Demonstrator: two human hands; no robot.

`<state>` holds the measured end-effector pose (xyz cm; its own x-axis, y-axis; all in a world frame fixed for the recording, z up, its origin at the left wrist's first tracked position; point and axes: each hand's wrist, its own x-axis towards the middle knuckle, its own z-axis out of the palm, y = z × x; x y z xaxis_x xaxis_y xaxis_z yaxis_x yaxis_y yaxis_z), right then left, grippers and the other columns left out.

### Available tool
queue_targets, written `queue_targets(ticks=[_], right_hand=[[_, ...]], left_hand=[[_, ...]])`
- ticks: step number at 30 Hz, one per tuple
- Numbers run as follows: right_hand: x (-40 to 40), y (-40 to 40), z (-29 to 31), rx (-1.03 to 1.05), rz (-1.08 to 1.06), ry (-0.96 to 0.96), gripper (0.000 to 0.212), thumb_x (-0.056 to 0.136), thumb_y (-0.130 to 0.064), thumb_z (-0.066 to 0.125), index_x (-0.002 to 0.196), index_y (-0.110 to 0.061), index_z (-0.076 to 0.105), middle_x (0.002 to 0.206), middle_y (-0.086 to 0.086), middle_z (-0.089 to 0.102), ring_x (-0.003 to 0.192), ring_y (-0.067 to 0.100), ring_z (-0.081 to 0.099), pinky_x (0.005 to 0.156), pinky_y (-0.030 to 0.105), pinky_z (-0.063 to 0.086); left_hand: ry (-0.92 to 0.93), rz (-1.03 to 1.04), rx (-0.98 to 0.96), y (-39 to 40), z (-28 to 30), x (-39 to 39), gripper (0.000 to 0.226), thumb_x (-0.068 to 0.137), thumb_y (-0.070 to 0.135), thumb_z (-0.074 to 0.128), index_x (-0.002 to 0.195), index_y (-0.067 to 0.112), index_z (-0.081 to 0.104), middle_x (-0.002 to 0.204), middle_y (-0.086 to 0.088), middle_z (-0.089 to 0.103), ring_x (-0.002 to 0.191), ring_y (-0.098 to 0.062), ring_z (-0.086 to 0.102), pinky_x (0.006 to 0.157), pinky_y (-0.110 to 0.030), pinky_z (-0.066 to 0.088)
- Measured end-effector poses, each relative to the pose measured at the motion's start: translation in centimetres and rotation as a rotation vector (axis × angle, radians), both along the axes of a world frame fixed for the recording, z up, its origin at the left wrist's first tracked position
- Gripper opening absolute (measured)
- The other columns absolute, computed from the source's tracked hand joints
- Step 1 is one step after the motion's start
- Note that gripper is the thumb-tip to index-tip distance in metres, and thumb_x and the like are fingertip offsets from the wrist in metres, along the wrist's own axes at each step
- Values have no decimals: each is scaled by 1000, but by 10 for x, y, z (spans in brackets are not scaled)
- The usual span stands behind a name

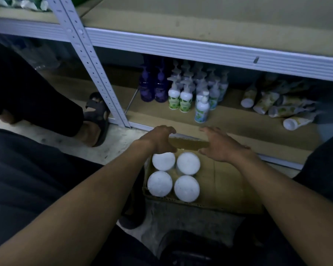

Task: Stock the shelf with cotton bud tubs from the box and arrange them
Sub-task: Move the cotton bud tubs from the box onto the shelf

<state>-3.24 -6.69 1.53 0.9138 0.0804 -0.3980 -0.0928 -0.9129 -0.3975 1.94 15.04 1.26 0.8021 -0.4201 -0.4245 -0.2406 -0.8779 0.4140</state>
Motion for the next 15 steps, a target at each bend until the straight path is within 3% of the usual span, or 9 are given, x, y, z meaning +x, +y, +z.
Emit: queue_targets(ticks=[9, 15], right_hand=[[-1, 16, -49, -15, 4, 81, 85, 85, -36, 73, 155, -29, 25, 160, 0, 26, 144, 25, 30, 110, 43, 38], [0, 21, -76, -33, 29, 144, 87, 83, -40, 74, 154, -30, 24, 165, -2, 15, 149, 25, 21, 111, 46, 37]], left_hand=[[77, 11, 49, 0, -49, 4, 87, 79, 34, 81, 151, 12, 36, 153, -14, 39, 139, -33, 39, 111, -44, 36], [130, 9, 73, 1, -79, 2, 87, 80, 32, 80, 152, 11, 35, 156, -12, 36, 142, -31, 35, 113, -40, 35]])
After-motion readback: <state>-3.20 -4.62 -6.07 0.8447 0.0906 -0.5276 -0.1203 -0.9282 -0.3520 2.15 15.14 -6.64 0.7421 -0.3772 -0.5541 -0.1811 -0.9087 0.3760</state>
